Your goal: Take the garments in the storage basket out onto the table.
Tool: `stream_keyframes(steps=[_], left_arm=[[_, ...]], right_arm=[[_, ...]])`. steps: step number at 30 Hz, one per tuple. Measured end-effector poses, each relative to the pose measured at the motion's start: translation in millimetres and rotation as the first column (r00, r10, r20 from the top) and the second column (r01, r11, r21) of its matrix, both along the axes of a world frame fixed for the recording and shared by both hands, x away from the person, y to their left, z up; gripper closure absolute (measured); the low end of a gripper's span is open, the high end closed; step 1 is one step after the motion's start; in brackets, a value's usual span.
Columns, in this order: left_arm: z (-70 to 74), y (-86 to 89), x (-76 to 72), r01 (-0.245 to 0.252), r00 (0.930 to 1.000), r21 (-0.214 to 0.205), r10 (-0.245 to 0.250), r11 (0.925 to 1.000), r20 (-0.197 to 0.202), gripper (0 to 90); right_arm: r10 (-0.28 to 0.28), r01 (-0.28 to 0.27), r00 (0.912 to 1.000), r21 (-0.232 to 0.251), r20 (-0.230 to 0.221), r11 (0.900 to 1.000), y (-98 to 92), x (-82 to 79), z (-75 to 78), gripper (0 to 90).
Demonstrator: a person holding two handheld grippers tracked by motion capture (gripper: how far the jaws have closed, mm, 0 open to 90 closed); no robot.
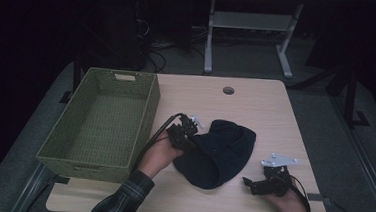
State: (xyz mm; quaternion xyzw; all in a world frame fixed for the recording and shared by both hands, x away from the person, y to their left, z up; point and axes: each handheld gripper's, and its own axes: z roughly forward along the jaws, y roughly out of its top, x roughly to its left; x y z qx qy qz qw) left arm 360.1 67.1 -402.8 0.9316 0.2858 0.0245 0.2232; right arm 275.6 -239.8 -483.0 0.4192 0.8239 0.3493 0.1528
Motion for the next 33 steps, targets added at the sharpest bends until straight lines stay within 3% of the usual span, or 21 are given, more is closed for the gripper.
stream_keyframes(steps=[4,9,14,21,33], left_arm=[[-23.0,4.7,1.5,-0.022,0.9995,0.025,0.023,0.9994,-0.022,89.9],[-38.7,8.3,4.0,-0.032,0.9987,0.049,0.034,0.9983,-0.039,89.9],[-38.7,7.4,-1.9,-0.027,0.9984,0.038,0.028,0.9989,-0.049,89.9],[-40.0,2.7,-20.5,0.018,0.9967,-0.004,-0.018,0.9998,-0.079,89.9],[-42.2,-7.9,-51.1,0.100,0.9880,-0.058,-0.106,0.9933,-0.113,89.9]], right_arm=[[0.000,0.000,1.0000,0.000,0.000,1.0000,0.0,0.0,0.0,1.7],[0.000,0.000,1.0000,0.000,0.000,1.0000,0.0,0.0,0.0,1.7],[0.000,0.000,1.0000,0.000,0.000,1.0000,0.0,0.0,0.0,1.7],[0.000,0.000,1.0000,0.000,0.000,1.0000,0.0,0.0,0.0,1.7],[0.006,-0.006,1.0000,-0.001,0.001,1.0000,-0.6,0.2,0.0,1.8]])
